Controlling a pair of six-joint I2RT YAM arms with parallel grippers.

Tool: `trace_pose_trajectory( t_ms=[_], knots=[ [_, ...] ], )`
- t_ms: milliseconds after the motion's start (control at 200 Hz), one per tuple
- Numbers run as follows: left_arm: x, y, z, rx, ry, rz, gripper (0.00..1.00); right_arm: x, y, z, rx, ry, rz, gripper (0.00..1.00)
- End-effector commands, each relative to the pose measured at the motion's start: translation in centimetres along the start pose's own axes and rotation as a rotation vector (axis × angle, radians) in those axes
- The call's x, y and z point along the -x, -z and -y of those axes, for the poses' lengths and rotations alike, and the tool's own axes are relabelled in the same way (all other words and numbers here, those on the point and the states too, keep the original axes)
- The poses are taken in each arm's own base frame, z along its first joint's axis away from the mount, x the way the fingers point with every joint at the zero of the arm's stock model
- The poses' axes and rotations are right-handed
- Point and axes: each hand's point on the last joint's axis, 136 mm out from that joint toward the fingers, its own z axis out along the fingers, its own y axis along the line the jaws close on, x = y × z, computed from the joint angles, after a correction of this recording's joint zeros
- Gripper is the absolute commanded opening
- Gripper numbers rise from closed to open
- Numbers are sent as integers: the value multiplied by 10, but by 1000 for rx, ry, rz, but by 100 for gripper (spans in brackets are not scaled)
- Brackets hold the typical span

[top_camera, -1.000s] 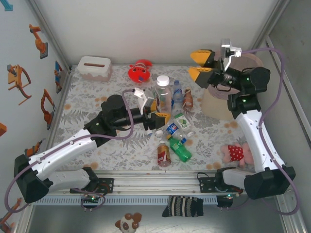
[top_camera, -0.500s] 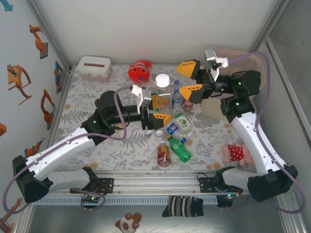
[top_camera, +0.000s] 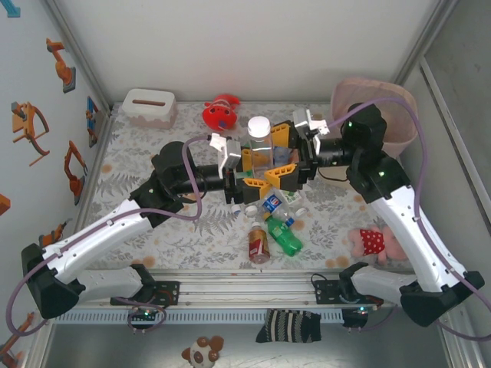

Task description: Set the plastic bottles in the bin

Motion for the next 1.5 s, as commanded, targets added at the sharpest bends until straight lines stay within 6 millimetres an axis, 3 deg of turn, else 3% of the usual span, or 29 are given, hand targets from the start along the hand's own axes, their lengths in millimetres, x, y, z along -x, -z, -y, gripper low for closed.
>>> trace_pose_trajectory(
  t_ms=[0, 591, 896, 1016, 1167, 1307, 1497],
  knots=[
    [22, 2, 6, -22, -64, 47, 52, 8, 1, -7, -8, 51, -2, 91],
    [20, 1, 0, 5, -61, 46, 57, 20, -2, -15, 14, 26, 13, 61],
    [18, 11, -8, 92, -69, 58, 78, 24, 2, -3, -88, 48, 4, 60],
    [14, 18, -11, 132, -69, 52, 80, 26, 10, 16, -192, 38, -7, 60],
    [10, 27, -13, 175, -62, 47, 81, 32, 34, 55, -380, -13, -4, 59],
    [8, 33, -15, 207, -60, 48, 81, 36, 72, 105, -613, -95, 11, 58],
    [7, 35, -16, 220, -55, 44, 81, 22, 135, 167, -920, -233, -2, 55]
  ],
)
